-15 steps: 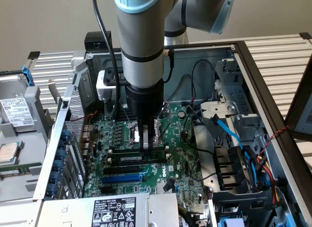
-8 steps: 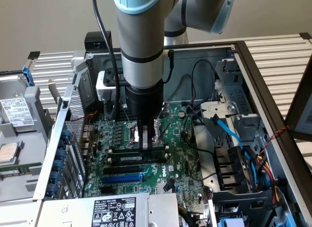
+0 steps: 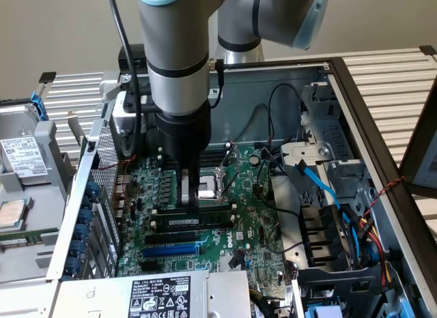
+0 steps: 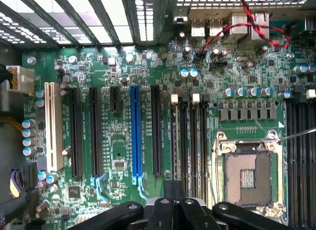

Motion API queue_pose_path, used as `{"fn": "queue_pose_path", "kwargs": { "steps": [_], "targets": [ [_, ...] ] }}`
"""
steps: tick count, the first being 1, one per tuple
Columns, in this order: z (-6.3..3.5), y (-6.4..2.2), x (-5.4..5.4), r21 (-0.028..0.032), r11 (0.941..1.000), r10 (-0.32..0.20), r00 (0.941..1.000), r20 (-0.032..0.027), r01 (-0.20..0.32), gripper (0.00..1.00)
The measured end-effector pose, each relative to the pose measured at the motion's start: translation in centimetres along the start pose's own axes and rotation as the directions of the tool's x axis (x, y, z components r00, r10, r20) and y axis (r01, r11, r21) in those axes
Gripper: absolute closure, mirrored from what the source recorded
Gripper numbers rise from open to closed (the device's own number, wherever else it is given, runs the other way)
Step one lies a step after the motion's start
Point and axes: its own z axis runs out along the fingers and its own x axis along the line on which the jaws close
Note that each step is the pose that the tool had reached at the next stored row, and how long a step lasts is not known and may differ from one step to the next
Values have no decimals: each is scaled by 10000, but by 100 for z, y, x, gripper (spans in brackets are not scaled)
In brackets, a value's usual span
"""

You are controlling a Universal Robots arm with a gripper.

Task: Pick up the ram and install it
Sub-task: 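Press down the ram until it locks into place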

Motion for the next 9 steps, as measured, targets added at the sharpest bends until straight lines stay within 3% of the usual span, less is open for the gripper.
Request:
{"fn": "queue_pose_path", "kwargs": {
  "steps": [3, 9],
  "targets": [
    [18, 90, -14, -1, 10000, 0, 10000, -2, 0, 89],
    [65, 97, -13, -1, 10000, -2, 10000, -2, 2, 89]
  ]
}}
